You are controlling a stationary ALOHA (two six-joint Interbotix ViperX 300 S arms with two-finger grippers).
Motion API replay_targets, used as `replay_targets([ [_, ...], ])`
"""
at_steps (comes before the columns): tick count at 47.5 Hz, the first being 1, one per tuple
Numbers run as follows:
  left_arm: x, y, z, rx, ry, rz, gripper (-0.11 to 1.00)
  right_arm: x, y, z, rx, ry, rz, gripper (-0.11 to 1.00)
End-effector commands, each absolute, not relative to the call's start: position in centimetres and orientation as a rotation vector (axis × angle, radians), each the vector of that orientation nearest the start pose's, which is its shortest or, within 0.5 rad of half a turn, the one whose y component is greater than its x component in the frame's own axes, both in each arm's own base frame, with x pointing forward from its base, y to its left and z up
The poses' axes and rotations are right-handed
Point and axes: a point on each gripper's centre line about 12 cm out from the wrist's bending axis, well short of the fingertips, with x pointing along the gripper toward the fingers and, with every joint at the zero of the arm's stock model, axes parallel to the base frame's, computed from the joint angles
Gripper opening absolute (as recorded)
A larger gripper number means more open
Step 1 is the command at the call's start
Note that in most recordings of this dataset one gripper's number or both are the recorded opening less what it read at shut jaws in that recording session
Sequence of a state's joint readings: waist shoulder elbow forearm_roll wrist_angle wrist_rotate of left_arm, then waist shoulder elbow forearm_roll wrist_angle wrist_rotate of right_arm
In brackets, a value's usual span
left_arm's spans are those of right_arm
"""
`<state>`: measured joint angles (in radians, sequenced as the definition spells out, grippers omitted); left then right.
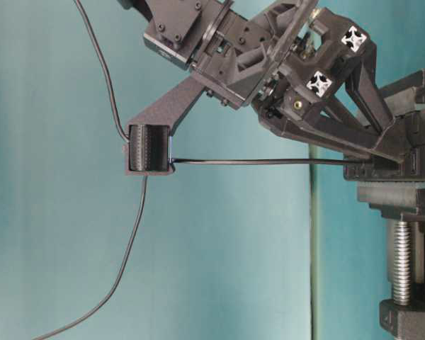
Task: Insert the USB into the second port from the front of the fixed hub.
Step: 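Open the right gripper and lift it off the plugged-in cable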
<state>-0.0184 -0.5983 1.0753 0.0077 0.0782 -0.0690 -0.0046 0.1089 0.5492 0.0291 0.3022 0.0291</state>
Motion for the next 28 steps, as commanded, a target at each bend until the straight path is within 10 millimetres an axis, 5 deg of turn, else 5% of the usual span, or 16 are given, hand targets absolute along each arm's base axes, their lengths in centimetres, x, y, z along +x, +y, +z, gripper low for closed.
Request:
replay_targets([
  [1, 25.1, -0.5, 21.6, -0.055, 0.528, -0.003, 0.00, 39.9, 0.4, 15.3, 0.061, 0.923, -0.016, 0.84],
  [28, 25.1, -0.5, 21.6, -0.055, 0.526, -0.001, 0.00, 38.6, 0.3, 18.5, 0.063, 0.848, -0.014, 0.85],
])
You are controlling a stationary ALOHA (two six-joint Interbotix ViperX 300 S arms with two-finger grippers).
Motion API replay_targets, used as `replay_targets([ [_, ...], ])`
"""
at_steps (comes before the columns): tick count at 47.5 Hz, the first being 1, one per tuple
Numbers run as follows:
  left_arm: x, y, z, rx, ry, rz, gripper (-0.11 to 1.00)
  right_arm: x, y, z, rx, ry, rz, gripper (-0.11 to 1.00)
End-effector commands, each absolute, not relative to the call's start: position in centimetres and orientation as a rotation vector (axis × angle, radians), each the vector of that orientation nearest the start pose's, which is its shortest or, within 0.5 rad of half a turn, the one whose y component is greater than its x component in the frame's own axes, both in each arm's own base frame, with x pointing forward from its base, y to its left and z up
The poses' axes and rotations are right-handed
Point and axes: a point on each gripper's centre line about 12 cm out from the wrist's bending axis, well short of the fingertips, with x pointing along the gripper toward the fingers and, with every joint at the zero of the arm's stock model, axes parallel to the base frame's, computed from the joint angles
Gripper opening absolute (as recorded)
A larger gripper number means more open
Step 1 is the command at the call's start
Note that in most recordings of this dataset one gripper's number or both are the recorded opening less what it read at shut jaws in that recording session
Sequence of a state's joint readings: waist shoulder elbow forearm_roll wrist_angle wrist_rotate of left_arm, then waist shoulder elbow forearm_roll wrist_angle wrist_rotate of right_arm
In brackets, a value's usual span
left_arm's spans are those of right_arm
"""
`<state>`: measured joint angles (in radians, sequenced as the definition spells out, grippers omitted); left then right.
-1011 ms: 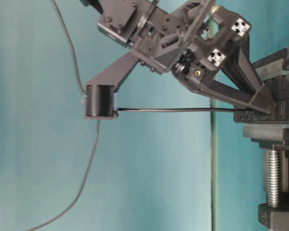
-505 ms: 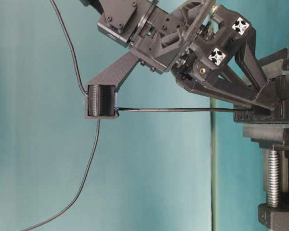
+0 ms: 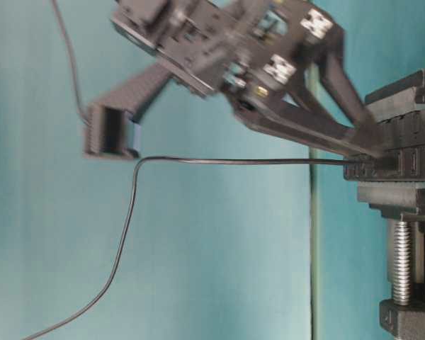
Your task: Insert the USB into the second port from the front of the fixed hub.
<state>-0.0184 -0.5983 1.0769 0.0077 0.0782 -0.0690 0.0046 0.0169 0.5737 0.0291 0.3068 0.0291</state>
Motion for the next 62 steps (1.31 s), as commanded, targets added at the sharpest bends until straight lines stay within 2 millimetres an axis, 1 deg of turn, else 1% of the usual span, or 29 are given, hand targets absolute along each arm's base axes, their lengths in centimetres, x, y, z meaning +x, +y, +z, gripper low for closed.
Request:
replay_targets([
  [1, 25.1, -0.5, 21.6, -0.055, 0.527, -0.003, 0.00, 38.5, 0.3, 18.5, 0.063, 0.847, -0.014, 0.85],
  [6, 25.1, -0.5, 21.6, -0.055, 0.527, -0.003, 0.00, 38.0, 0.3, 18.7, 0.062, 0.841, -0.013, 0.85],
  [17, 25.1, -0.5, 21.6, -0.055, 0.527, -0.003, 0.00, 37.0, 0.3, 20.0, 0.064, 0.795, -0.014, 0.85],
  [40, 25.1, -0.5, 21.7, -0.055, 0.523, -0.003, 0.00, 34.9, 0.3, 21.4, 0.066, 0.741, -0.013, 0.85],
  [52, 25.2, -0.5, 21.8, -0.055, 0.523, -0.003, 0.00, 34.0, 0.2, 21.4, 0.065, 0.733, -0.013, 0.85],
  [62, 25.2, -0.5, 21.8, -0.055, 0.522, -0.003, 0.00, 34.0, 0.2, 21.5, 0.065, 0.703, -0.013, 0.85],
])
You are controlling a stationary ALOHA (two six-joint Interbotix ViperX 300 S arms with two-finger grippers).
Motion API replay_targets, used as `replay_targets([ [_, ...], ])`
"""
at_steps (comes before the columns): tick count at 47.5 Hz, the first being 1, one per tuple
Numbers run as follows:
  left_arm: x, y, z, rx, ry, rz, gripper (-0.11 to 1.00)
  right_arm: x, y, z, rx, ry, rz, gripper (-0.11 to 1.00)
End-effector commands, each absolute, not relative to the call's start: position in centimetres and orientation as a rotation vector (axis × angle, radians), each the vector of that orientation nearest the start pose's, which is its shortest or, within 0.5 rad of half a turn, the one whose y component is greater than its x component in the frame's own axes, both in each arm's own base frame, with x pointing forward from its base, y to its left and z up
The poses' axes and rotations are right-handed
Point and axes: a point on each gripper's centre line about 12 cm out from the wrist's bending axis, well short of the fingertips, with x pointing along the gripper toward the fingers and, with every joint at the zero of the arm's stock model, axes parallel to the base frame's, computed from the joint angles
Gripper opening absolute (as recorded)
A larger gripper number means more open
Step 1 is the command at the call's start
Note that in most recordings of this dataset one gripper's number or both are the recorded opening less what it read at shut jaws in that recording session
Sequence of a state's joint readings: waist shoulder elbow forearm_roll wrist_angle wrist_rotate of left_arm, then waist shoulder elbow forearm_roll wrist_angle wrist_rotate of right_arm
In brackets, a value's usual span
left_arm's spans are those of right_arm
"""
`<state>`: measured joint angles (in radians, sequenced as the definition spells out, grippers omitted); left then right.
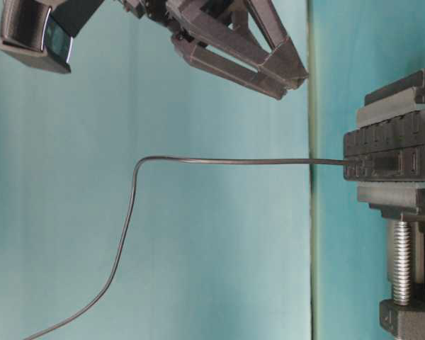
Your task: Insert the USB into the second port from the front of the fixed hub.
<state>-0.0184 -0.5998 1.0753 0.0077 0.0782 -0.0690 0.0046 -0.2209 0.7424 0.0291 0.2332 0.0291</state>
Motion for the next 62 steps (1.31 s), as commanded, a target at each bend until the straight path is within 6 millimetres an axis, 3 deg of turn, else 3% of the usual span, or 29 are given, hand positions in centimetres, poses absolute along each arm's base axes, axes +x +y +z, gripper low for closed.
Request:
replay_targets([
  [1, 25.17, -0.53, 21.80, -0.054, 0.522, -0.004, 0.00, 34.03, 0.28, 21.49, 0.064, 0.701, -0.011, 0.85],
  [62, 25.22, -0.53, 21.92, -0.054, 0.519, -0.004, 0.00, 33.85, 0.23, 21.23, 0.065, 0.698, -0.013, 0.85],
])
